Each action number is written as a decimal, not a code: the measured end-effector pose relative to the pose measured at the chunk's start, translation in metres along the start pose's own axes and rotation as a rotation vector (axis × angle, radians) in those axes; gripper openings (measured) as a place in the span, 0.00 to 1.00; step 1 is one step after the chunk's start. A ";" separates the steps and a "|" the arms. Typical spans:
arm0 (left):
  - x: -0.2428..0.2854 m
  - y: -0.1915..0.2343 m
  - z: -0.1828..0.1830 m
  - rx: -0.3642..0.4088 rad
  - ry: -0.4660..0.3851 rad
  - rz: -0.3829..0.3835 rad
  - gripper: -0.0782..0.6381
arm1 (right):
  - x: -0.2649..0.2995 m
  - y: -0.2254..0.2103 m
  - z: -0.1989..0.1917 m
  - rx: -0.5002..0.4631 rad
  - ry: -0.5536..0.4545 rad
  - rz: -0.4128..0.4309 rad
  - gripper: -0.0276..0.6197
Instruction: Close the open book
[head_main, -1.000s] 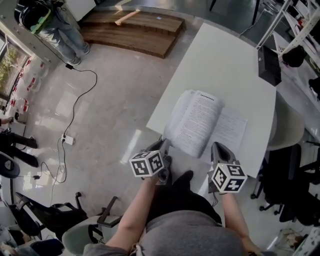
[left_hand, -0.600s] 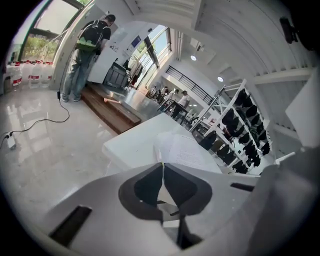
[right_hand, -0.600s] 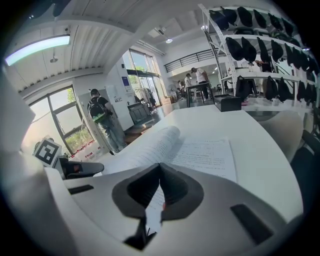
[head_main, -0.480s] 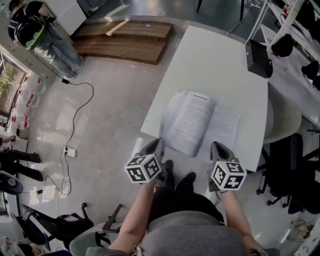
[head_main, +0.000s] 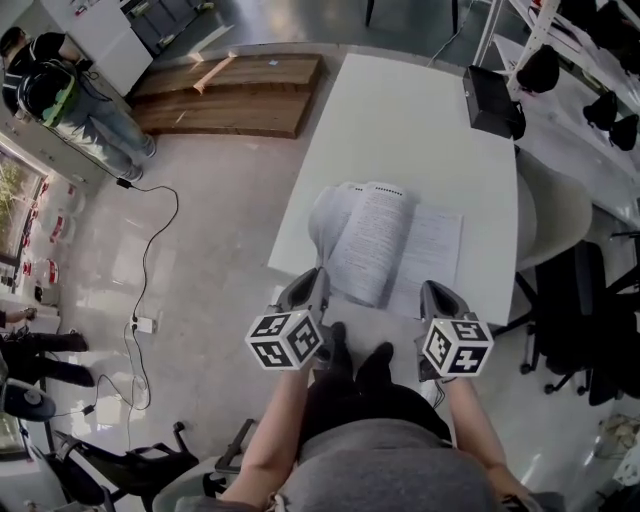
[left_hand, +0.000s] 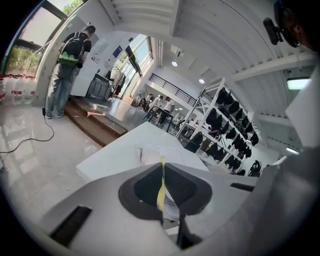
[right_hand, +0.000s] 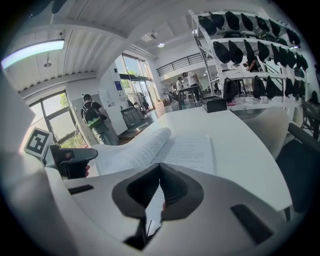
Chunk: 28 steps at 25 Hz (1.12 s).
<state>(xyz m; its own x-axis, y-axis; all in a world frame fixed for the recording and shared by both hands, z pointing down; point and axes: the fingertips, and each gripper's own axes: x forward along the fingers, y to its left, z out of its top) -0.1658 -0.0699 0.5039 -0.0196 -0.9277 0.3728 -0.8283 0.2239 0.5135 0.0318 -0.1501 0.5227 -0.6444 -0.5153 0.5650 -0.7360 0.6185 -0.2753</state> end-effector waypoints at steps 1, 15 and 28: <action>0.001 -0.005 0.002 0.010 -0.002 -0.013 0.13 | -0.003 -0.003 0.000 0.006 -0.003 -0.005 0.05; 0.011 -0.066 0.009 0.150 -0.008 -0.158 0.13 | -0.032 -0.033 -0.010 0.078 -0.046 -0.085 0.05; 0.029 -0.120 -0.002 0.245 0.031 -0.294 0.13 | -0.052 -0.059 -0.012 0.135 -0.081 -0.154 0.05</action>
<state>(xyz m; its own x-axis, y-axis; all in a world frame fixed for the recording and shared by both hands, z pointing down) -0.0660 -0.1232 0.4551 0.2526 -0.9314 0.2621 -0.9055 -0.1321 0.4034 0.1111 -0.1530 0.5186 -0.5328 -0.6471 0.5454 -0.8446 0.4467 -0.2952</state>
